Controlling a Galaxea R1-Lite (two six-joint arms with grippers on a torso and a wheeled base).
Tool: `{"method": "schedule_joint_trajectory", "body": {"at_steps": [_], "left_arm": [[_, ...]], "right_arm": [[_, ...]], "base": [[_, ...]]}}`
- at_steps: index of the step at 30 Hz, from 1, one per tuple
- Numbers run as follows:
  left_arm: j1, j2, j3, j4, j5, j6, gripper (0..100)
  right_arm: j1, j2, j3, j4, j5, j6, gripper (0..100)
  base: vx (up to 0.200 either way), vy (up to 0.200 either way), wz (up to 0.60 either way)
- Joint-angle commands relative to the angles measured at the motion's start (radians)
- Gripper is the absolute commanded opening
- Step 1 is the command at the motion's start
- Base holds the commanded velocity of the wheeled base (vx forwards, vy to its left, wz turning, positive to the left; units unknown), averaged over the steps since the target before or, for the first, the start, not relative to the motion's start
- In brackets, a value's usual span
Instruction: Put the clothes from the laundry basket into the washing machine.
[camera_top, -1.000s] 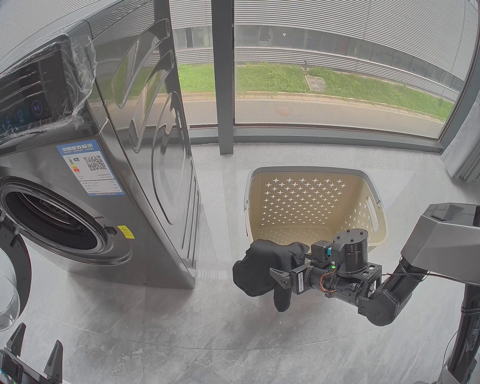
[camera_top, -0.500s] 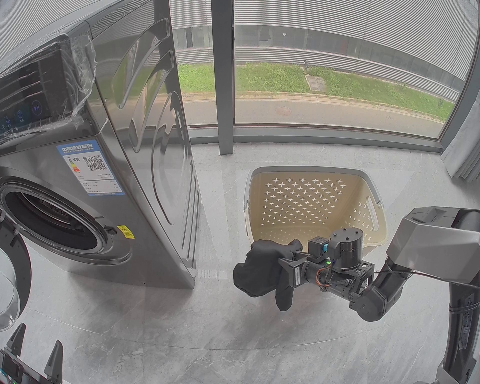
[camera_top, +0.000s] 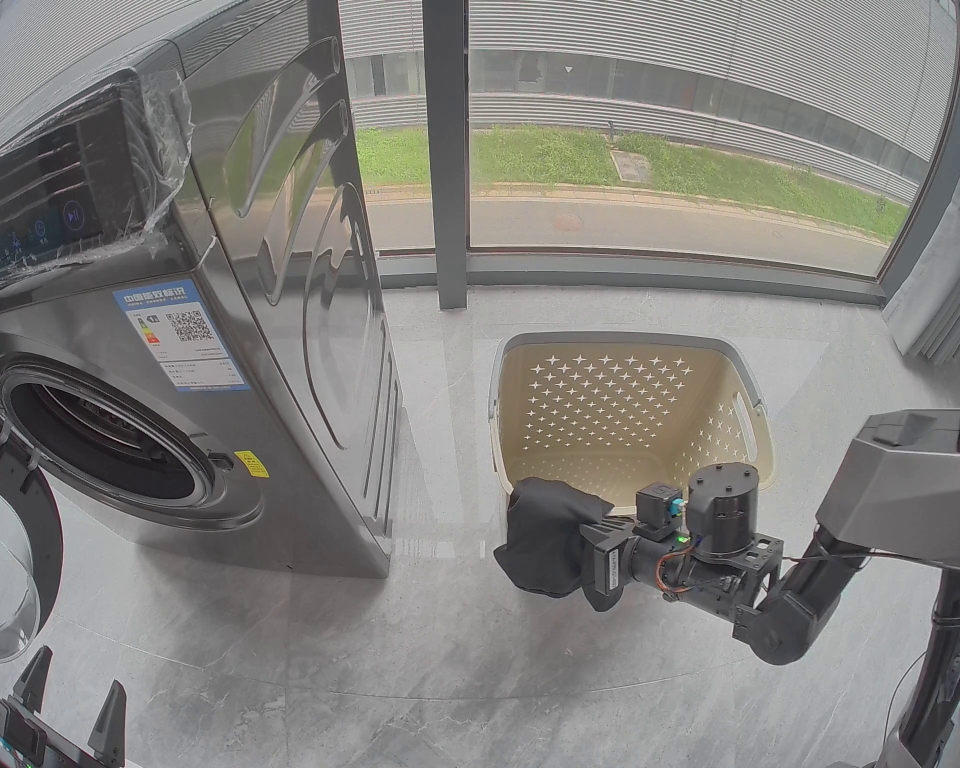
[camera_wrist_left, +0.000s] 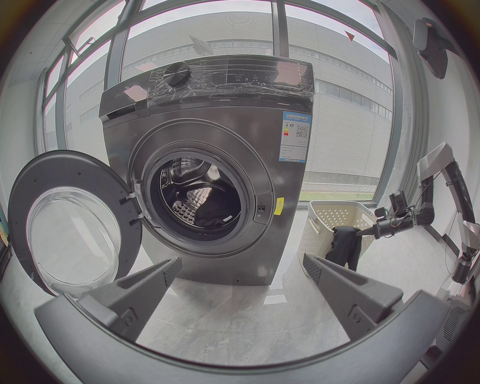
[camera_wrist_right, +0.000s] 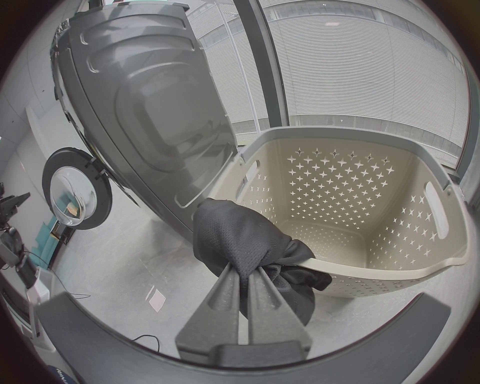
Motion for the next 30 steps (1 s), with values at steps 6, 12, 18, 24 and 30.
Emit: {"method": "schedule_joint_trajectory", "body": {"at_steps": [6,12,18,24,30], "left_arm": [[0.0,-0.013,0.015,-0.001,0.0,0.0,100],[0.0,-0.013,0.015,0.001,0.002,-0.004,100],[0.0,-0.013,0.015,0.001,0.002,-0.006,100],[0.0,-0.013,0.015,0.001,0.002,-0.004,100],[0.0,-0.013,0.015,0.001,0.002,-0.004,100]], "right_arm": [[0.072,-0.348,0.213,-0.073,-0.086,0.067,0],[0.084,-0.534,0.233,-0.055,-0.089,0.064,0],[0.105,-0.655,0.242,0.034,-0.088,0.062,0],[0.13,-0.743,0.268,0.086,-0.082,0.062,0],[0.131,-0.743,0.287,0.086,-0.077,0.065,0]], "base": [[0.0,0.0,0.0],[0.0,0.0,0.0],[0.0,0.0,0.0],[-0.167,0.0,0.0],[-0.2,0.0,0.0]]}}
